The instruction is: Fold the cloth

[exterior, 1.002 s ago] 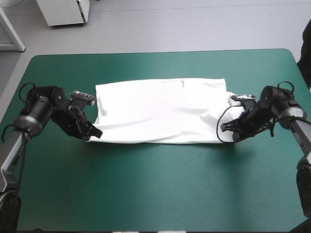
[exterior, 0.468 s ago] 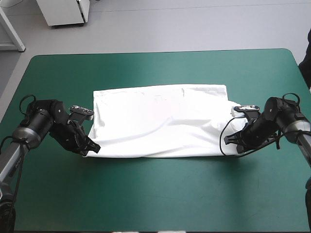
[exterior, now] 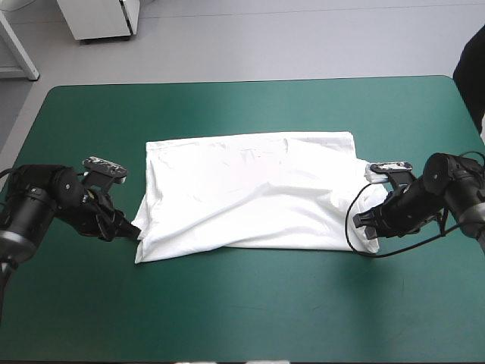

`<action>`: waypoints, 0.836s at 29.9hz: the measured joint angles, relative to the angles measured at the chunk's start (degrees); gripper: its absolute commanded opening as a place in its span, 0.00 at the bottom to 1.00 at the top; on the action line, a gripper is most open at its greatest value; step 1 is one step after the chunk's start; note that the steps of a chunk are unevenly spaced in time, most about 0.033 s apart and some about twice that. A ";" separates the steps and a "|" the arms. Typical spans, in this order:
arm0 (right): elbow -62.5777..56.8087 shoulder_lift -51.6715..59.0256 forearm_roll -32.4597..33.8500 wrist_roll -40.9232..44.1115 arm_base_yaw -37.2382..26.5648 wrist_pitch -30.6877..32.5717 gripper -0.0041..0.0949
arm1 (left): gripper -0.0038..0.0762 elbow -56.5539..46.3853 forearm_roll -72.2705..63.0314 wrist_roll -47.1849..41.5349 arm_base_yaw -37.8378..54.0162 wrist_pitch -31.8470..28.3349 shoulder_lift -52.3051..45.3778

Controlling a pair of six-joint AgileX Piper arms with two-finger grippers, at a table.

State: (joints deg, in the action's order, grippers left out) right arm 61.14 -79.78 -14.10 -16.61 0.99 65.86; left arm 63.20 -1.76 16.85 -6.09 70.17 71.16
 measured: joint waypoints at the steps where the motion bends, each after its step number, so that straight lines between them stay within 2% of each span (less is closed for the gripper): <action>1: 0.67 1.20 0.38 0.39 0.00 0.00 0.50 | 0.39 0.32 1.30 -0.75 0.00 0.29 -1.63; 5: 4.91 4.14 1.89 1.96 0.00 -0.75 0.50 | 0.39 4.45 3.65 -2.39 0.00 -1.18 -5.52; 11: 11.12 4.16 5.82 6.26 0.00 -4.32 0.50 | 0.39 11.71 2.93 -2.74 0.00 -4.65 -3.87; 18: 12.20 -4.68 10.60 7.33 0.00 -4.86 0.50 | 0.39 15.35 0.37 -2.82 0.00 -3.78 -2.77; 25: 12.20 -14.05 11.26 7.33 0.00 -6.60 0.50 | 0.39 15.52 -0.72 -2.82 0.00 -2.01 -2.88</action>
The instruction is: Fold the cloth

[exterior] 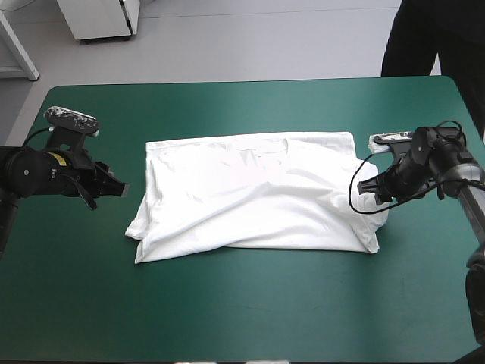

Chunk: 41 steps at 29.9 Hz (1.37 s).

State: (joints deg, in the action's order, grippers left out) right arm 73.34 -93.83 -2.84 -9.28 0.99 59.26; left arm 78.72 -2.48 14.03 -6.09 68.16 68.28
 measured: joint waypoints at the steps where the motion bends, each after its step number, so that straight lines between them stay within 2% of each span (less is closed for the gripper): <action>1: 0.00 -1.11 0.08 0.00 0.00 -0.28 0.50 | 0.39 0.00 -0.19 0.00 0.00 0.18 0.00; 20: 4.51 -10.75 -0.23 0.13 0.00 -1.75 0.49 | 0.39 0.00 -1.82 0.00 0.00 3.89 -0.39; 23: 4.51 -11.35 -0.23 0.84 0.00 -1.88 0.41 | 0.39 0.00 -2.61 0.11 0.00 3.89 -0.80; 29: 4.56 -12.06 -0.49 1.28 0.00 -1.83 0.03 | 0.39 0.00 -3.08 0.25 0.00 3.89 -1.45; 36: 4.95 -12.12 -0.91 1.44 0.00 -1.22 0.02 | 0.39 0.24 -4.11 0.38 0.00 3.89 -1.82; 41: 8.97 -11.80 -0.93 1.74 0.00 3.78 0.02 | 0.39 0.42 -5.28 0.38 0.00 3.93 -2.79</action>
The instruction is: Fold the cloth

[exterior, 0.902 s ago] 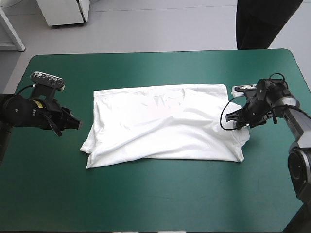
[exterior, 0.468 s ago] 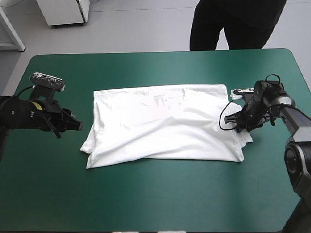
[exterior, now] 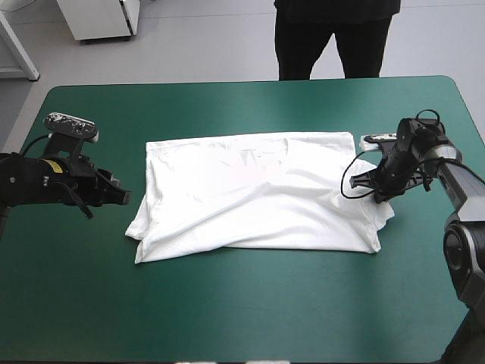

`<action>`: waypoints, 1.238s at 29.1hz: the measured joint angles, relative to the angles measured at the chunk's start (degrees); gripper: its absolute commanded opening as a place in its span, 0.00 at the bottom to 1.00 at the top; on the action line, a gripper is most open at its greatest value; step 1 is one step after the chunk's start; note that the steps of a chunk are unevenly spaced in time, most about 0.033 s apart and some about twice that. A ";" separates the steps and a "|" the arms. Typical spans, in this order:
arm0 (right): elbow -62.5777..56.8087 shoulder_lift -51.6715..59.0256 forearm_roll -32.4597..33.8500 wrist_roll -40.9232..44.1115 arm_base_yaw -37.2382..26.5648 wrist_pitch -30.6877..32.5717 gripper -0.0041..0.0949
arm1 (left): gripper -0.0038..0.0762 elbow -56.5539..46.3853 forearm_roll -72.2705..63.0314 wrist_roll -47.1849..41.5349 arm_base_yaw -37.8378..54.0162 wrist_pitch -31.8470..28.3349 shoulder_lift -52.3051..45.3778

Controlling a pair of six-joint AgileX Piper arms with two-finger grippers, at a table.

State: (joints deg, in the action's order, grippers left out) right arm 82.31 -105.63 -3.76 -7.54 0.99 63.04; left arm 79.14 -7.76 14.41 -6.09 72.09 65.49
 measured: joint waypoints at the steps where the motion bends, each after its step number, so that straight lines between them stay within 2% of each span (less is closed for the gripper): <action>1: 0.92 0.38 -0.37 0.15 0.00 0.61 0.02 | 0.39 0.00 -0.11 0.00 0.00 0.00 -0.21; 11: 8.76 4.87 -12.20 -1.56 1.44 4.22 0.02 | 0.39 0.04 -1.42 0.12 0.00 0.00 -2.35; 23: 8.73 -2.29 -13.51 -4.22 13.26 3.17 0.02 | 0.39 0.04 -2.69 0.67 0.00 0.02 -2.47; 32: 9.42 -8.56 -13.61 -5.37 14.09 2.43 0.03 | 0.39 0.04 -2.69 0.93 0.00 0.02 -2.67; 36: 11.72 -8.74 -13.48 -6.53 14.15 5.14 0.10 | 0.39 0.04 -2.69 1.24 0.00 0.02 -3.31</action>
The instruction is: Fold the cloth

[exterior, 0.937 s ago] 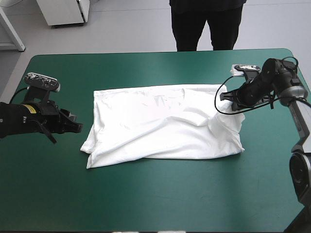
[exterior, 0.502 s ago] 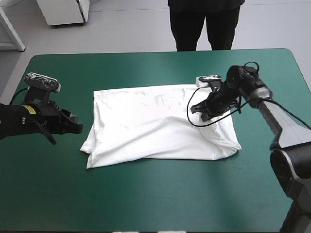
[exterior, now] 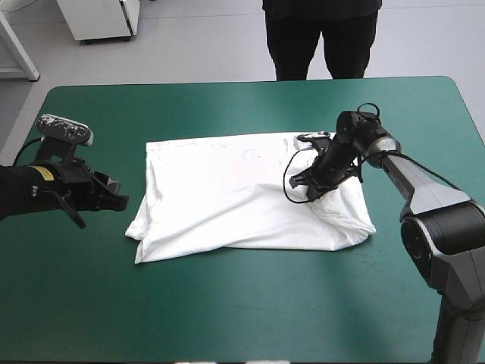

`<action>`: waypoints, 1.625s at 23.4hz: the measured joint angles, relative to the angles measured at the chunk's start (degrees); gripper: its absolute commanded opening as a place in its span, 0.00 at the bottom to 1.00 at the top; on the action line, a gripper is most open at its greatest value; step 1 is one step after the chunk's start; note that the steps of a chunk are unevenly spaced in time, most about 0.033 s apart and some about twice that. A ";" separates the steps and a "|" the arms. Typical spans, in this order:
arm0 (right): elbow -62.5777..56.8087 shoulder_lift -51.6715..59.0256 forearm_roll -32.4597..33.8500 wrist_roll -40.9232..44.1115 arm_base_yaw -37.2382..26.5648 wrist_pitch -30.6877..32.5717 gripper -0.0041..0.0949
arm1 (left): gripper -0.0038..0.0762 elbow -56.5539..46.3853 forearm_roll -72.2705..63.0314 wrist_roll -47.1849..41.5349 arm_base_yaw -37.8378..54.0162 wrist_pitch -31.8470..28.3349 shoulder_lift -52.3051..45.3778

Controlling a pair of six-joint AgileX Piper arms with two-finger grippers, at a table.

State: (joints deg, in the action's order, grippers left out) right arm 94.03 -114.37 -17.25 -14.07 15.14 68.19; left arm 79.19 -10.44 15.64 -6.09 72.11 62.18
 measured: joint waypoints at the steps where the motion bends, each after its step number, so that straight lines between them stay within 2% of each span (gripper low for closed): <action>1: 0.83 0.00 0.00 -0.06 0.00 0.61 0.13 | 0.39 0.00 0.00 0.00 0.00 0.00 -0.13; 8: 4.32 2.54 0.22 -0.24 0.00 1.50 0.45 | 0.39 0.00 0.60 0.00 -0.59 0.00 -2.57; 10: 4.32 5.44 0.82 -0.24 -0.11 1.81 0.50 | 0.39 0.00 2.74 -0.24 -2.52 0.00 -3.47; 16: 3.22 16.68 6.05 1.76 -1.20 2.08 0.50 | 0.40 0.00 7.11 -1.64 -4.30 0.00 -4.35; 20: -0.84 30.64 12.80 5.53 -1.19 2.89 0.50 | 0.57 -2.19 9.77 -2.61 -4.44 0.00 0.29; 25: -5.50 41.01 14.42 7.57 -1.19 3.31 0.50 | 0.63 -5.03 11.64 -3.85 -4.44 -0.32 8.98; 30: -8.37 45.39 14.42 7.76 -1.19 3.35 0.50 | 0.63 -10.41 11.57 -4.19 -4.44 -1.13 13.52; 33: -9.41 45.81 14.47 7.76 -1.19 3.35 0.50 | 0.63 -17.45 9.91 -5.09 -4.44 -2.29 14.20; 38: -11.12 45.76 14.26 7.76 -1.19 3.35 0.50 | 0.63 -25.54 4.76 -5.15 -4.44 -11.60 14.39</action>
State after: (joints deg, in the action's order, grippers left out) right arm 82.91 -68.61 -2.99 -6.31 13.95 71.53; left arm 53.65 -5.68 10.50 -10.52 60.51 76.57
